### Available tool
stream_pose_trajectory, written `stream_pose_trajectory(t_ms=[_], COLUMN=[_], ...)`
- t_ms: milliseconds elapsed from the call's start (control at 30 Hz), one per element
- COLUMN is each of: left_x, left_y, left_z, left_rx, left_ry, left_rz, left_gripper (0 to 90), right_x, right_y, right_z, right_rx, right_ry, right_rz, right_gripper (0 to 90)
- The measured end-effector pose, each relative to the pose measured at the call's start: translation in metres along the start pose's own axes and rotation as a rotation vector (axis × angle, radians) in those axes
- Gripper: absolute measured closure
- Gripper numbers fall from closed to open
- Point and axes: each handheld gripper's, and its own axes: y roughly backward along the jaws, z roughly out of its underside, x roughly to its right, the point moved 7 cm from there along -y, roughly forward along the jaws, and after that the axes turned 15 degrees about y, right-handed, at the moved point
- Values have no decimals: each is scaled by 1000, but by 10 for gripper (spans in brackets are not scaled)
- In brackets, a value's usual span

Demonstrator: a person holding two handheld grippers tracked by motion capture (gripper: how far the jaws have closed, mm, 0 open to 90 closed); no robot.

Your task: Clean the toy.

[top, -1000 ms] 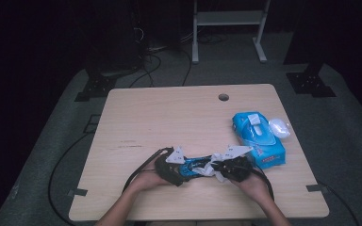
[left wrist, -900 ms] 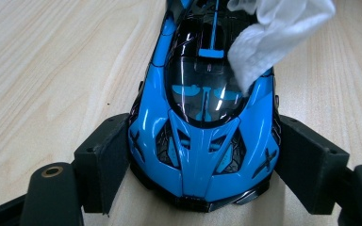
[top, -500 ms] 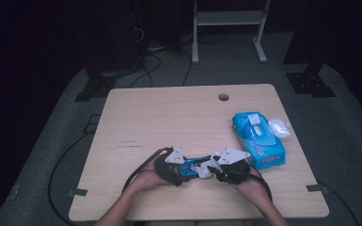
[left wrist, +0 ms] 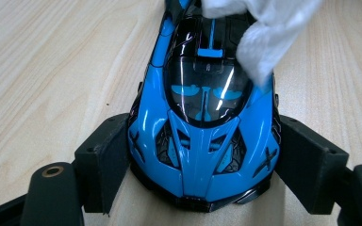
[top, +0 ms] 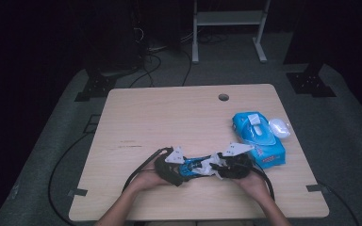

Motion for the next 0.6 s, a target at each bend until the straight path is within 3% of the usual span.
stream_pose_trajectory(t_ms=[200, 267, 367, 467, 600], left_x=[0, 0, 0, 0, 0], left_y=[0, 1, 0, 0, 0], left_z=[0, 0, 0, 0, 0], left_rx=[1, -2, -1, -4, -1], left_ry=[4, 0, 1, -2, 0], left_rz=[-1, 0, 0, 3, 3], left_gripper=[239, 238, 239, 239, 239], right_x=[-3, -5, -4, -6, -7], right_y=[1, 1, 1, 1, 4], right_z=[0, 0, -1, -3, -5], right_rx=[1, -7, -14, -39, -44], right_ry=[50, 74, 60, 97, 111], right_rz=[18, 30, 41, 71, 85], right_gripper=[710, 734, 766, 771, 787])
